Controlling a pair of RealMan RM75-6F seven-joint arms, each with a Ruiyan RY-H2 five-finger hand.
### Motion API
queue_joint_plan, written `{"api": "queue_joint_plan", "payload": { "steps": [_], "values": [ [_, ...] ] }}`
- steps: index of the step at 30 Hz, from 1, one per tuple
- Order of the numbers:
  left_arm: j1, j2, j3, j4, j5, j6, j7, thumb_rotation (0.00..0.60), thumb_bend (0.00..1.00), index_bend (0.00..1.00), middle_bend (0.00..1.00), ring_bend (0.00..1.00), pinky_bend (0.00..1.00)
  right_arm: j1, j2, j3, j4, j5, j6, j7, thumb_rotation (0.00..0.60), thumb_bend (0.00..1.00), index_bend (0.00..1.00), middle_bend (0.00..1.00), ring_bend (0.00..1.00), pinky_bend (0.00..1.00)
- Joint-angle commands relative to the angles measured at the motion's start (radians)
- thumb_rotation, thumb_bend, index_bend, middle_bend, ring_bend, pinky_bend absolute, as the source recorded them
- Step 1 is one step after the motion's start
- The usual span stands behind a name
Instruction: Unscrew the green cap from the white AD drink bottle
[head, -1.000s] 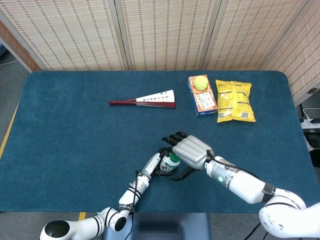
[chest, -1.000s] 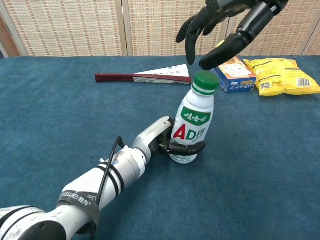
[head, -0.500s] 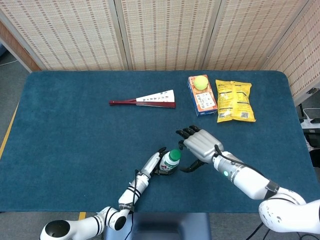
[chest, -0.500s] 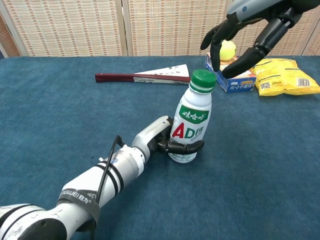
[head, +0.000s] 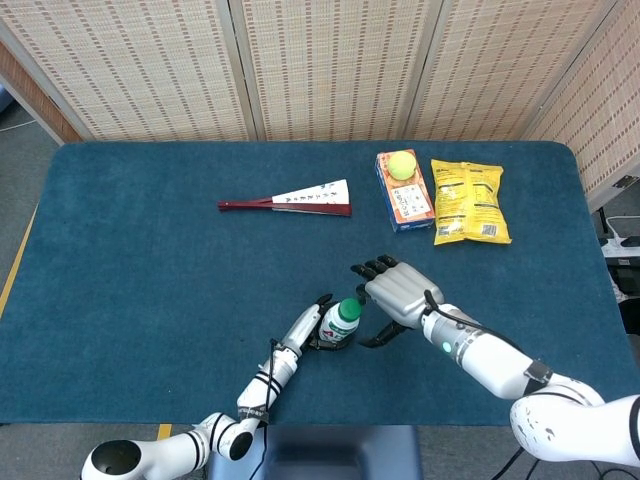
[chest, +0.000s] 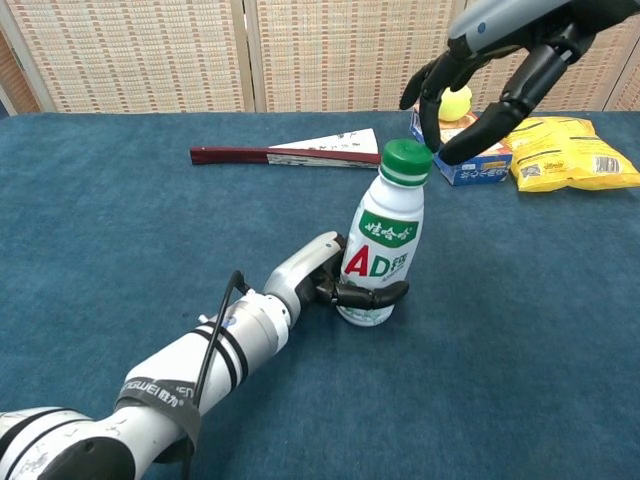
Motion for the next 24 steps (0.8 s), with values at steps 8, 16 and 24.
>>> {"api": "queue_joint_plan", "payload": {
  "steps": [8, 16, 24],
  "values": [
    [-0.003, -0.007, 0.000, 0.009, 0.002, -0.001, 0.003, 0.600, 0.92, 0.77, 0.87, 0.47, 0.48, 0.027, -0.025, -0.015, -0.002, 0.034, 0.044, -0.040, 0.263, 0.14, 0.31, 0.00, 0.00, 0.00],
    [-0.005, -0.013, 0.001, 0.020, 0.004, -0.005, 0.003, 0.600, 0.92, 0.77, 0.87, 0.47, 0.48, 0.040, -0.037, -0.003, -0.013, 0.041, 0.052, -0.041, 0.262, 0.14, 0.31, 0.00, 0.00, 0.00],
    [-0.005, -0.013, 0.000, 0.023, 0.003, -0.007, 0.004, 0.600, 0.92, 0.77, 0.87, 0.47, 0.48, 0.041, -0.039, 0.008, -0.038, 0.024, 0.055, -0.041, 0.262, 0.14, 0.31, 0.00, 0.00, 0.00]
  ]
}}
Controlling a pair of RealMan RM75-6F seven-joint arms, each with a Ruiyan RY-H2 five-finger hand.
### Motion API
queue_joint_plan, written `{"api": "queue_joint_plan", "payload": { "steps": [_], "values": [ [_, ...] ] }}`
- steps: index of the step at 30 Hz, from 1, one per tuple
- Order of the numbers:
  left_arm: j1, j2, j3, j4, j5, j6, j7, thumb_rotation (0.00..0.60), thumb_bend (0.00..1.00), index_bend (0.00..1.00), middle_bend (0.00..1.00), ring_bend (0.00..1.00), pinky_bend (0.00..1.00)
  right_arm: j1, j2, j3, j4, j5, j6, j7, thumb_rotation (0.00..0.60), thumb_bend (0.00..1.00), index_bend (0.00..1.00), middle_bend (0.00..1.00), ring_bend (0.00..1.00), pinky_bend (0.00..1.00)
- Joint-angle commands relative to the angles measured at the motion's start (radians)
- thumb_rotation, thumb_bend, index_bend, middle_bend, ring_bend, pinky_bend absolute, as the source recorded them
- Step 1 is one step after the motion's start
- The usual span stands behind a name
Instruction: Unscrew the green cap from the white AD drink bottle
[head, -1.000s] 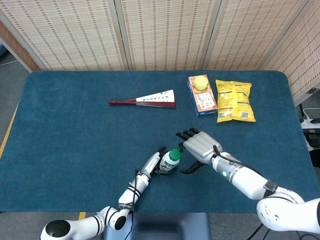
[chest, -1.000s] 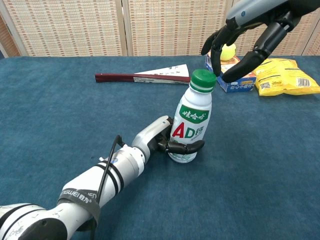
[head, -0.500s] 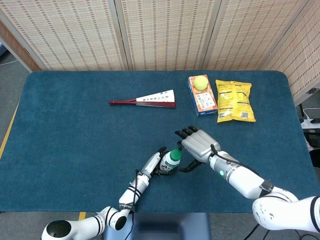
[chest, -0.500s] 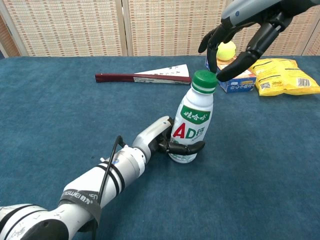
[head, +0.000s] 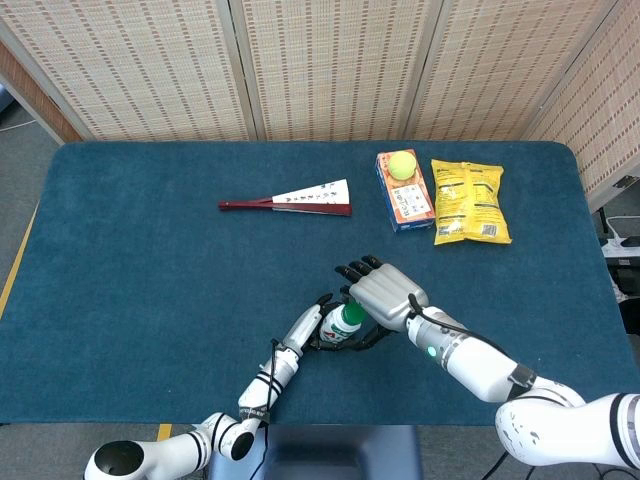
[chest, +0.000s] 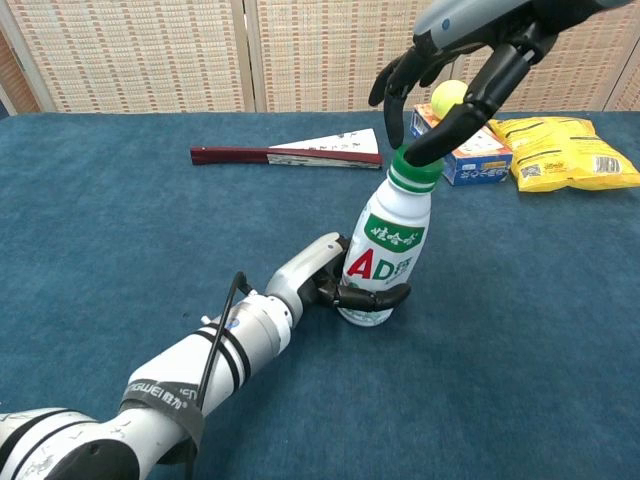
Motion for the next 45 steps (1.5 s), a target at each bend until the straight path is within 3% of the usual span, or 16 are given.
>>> {"api": "queue_joint_plan", "payload": {
  "steps": [1, 9, 13, 16, 21, 29, 45],
  "values": [
    [0.000, -0.001, -0.001, 0.003, -0.002, -0.001, 0.001, 0.600, 0.92, 0.77, 0.87, 0.47, 0.48, 0.000, 0.003, 0.002, -0.012, -0.007, -0.006, 0.001, 0.261, 0.14, 0.31, 0.00, 0.00, 0.00],
    [0.003, 0.001, -0.001, 0.005, -0.005, -0.005, 0.002, 0.600, 0.92, 0.77, 0.87, 0.47, 0.48, -0.034, -0.019, 0.014, -0.021, -0.077, 0.099, -0.033, 0.278, 0.15, 0.27, 0.00, 0.00, 0.00],
    [0.002, 0.001, -0.002, 0.004, -0.006, -0.006, 0.006, 0.600, 0.92, 0.77, 0.87, 0.47, 0.48, -0.070, -0.056, 0.006, -0.008, -0.157, 0.231, -0.124, 0.322, 0.15, 0.26, 0.00, 0.00, 0.00],
    [0.002, -0.002, -0.004, 0.009, -0.009, -0.008, 0.008, 0.600, 0.92, 0.77, 0.87, 0.47, 0.48, -0.088, -0.080, -0.001, -0.018, -0.174, 0.296, -0.189, 0.389, 0.16, 0.27, 0.00, 0.00, 0.00],
    [-0.001, -0.012, -0.004, 0.027, -0.011, -0.015, 0.011, 0.600, 0.92, 0.77, 0.87, 0.47, 0.48, -0.076, -0.097, -0.009, -0.048, -0.116, 0.334, -0.293, 0.480, 0.15, 0.32, 0.00, 0.00, 0.00],
    [-0.007, -0.012, 0.002, 0.032, -0.007, -0.018, 0.006, 0.600, 0.91, 0.77, 0.87, 0.47, 0.47, -0.035, -0.097, -0.001, -0.077, 0.019, 0.314, -0.357, 0.590, 0.15, 0.38, 0.00, 0.00, 0.00],
    [-0.008, -0.011, 0.002, 0.047, 0.001, -0.022, -0.033, 0.600, 0.91, 0.77, 0.87, 0.47, 0.47, 0.073, -0.131, 0.006, -0.070, 0.252, 0.293, -0.429, 0.600, 0.11, 0.24, 0.00, 0.00, 0.00]
  ]
}}
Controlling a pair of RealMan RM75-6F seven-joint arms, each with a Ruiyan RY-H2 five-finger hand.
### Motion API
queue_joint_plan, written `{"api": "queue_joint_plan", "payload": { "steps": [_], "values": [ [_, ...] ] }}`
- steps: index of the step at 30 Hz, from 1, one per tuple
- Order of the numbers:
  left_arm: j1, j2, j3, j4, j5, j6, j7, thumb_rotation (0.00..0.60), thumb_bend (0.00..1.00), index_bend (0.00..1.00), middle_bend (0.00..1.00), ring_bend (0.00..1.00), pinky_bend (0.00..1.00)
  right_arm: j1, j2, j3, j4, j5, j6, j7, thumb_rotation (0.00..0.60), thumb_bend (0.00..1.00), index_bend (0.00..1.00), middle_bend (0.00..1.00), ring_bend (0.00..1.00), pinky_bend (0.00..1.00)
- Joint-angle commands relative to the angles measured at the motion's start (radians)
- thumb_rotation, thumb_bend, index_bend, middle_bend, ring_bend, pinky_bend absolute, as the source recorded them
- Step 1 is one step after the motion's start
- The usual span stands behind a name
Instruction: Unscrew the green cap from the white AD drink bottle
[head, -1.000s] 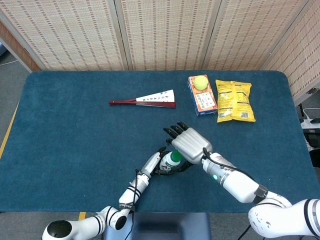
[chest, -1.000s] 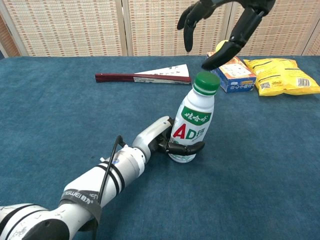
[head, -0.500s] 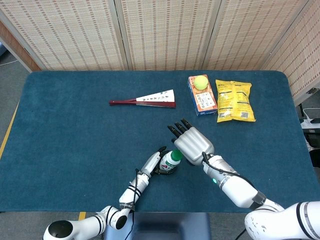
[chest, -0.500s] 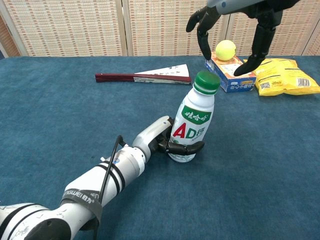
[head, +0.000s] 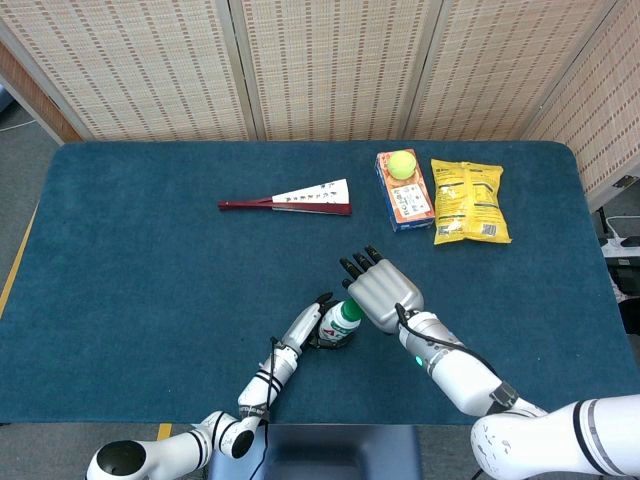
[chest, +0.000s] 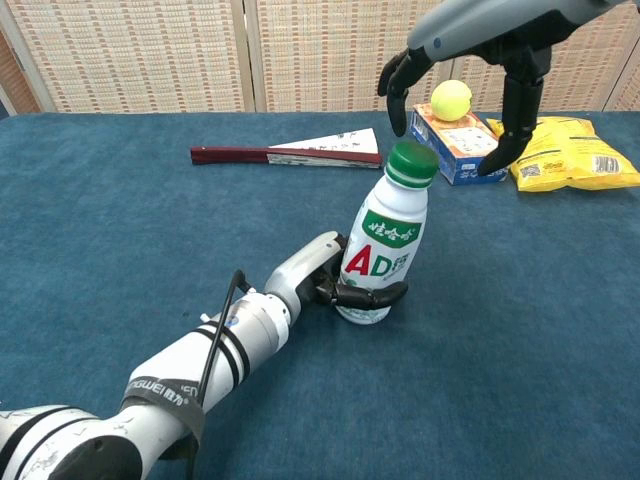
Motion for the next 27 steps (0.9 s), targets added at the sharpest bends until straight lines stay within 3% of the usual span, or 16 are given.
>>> {"api": "queue_joint_plan", "payload": {
  "steps": [1, 6, 17, 27],
  "values": [
    [0.001, 0.001, -0.002, 0.002, 0.000, -0.002, -0.009, 0.600, 0.91, 0.77, 0.87, 0.47, 0.47, 0.018, -0.014, 0.007, 0.006, 0.033, -0.001, -0.004, 0.600, 0.11, 0.24, 0.00, 0.00, 0.00],
    [-0.001, -0.001, 0.002, 0.010, 0.002, -0.005, -0.010, 0.600, 0.91, 0.77, 0.87, 0.47, 0.47, 0.034, -0.038, 0.008, 0.016, 0.057, -0.003, -0.009, 0.600, 0.11, 0.29, 0.00, 0.00, 0.00],
    [0.001, -0.001, 0.017, 0.006, 0.009, 0.010, -0.003, 0.600, 0.91, 0.77, 0.87, 0.47, 0.47, -0.003, -0.124, 0.002, 0.027, -0.028, 0.158, -0.047, 0.600, 0.11, 0.37, 0.00, 0.00, 0.00],
    [-0.001, -0.001, 0.024, 0.009, 0.005, 0.018, 0.003, 0.600, 0.91, 0.77, 0.87, 0.47, 0.47, -0.021, -0.165, 0.016, 0.034, -0.036, 0.188, -0.064, 0.600, 0.11, 0.37, 0.00, 0.00, 0.00]
  ]
}}
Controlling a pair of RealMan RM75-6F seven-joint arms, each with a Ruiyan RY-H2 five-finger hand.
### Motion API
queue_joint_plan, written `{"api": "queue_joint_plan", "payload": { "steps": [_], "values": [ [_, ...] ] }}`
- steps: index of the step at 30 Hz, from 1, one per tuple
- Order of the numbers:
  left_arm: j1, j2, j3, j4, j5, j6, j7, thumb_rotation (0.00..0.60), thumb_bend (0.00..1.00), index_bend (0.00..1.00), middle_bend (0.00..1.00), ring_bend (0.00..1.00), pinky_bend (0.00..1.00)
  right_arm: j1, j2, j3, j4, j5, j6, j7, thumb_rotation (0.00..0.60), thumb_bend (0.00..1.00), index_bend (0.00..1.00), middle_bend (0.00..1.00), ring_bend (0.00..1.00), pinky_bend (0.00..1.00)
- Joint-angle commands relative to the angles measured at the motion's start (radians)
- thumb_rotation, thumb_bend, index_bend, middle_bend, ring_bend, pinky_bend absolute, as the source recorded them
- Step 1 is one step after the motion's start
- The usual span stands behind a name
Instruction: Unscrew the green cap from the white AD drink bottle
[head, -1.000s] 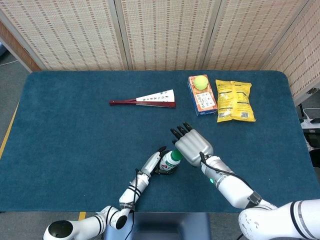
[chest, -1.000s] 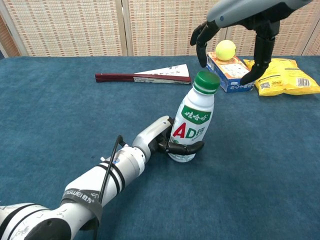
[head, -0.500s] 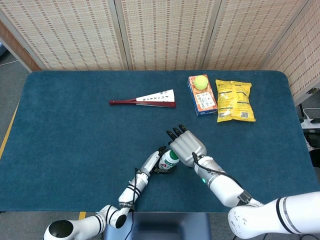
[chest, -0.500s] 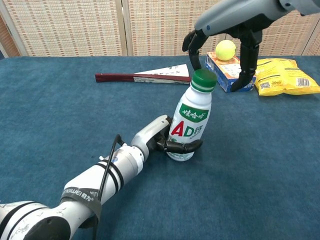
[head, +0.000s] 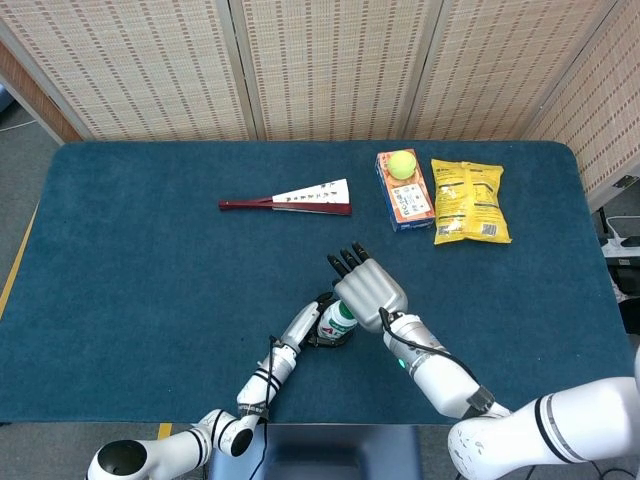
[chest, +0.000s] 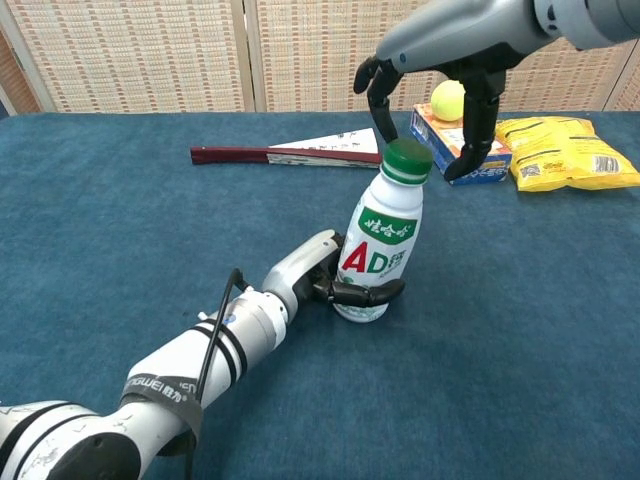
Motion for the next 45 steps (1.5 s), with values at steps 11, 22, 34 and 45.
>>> {"api": "queue_joint_plan", "payload": {
  "steps": [11, 22, 34, 45],
  "values": [
    [-0.001, 0.000, 0.002, 0.003, 0.002, 0.005, -0.001, 0.600, 0.90, 0.77, 0.87, 0.47, 0.47, -0.021, -0.061, 0.024, 0.019, -0.025, 0.055, -0.022, 0.600, 0.11, 0.45, 0.00, 0.00, 0.00],
    [0.002, 0.000, 0.001, 0.004, 0.006, 0.007, 0.003, 0.600, 0.90, 0.77, 0.87, 0.47, 0.47, -0.046, -0.072, 0.052, 0.017, -0.028, 0.089, -0.022, 0.600, 0.11, 0.52, 0.00, 0.00, 0.00],
    [0.025, 0.022, 0.003, -0.018, 0.010, 0.027, 0.003, 0.600, 0.89, 0.77, 0.87, 0.47, 0.46, -0.130, 0.056, 0.082, 0.001, -0.094, 0.064, 0.086, 0.600, 0.11, 0.53, 0.00, 0.00, 0.00],
    [0.079, 0.091, -0.021, -0.089, -0.026, 0.057, -0.016, 0.600, 0.87, 0.77, 0.86, 0.46, 0.44, -0.382, 0.315, 0.041, -0.016, -0.408, -0.032, 0.373, 0.600, 0.11, 0.53, 0.00, 0.00, 0.00]
  ]
}}
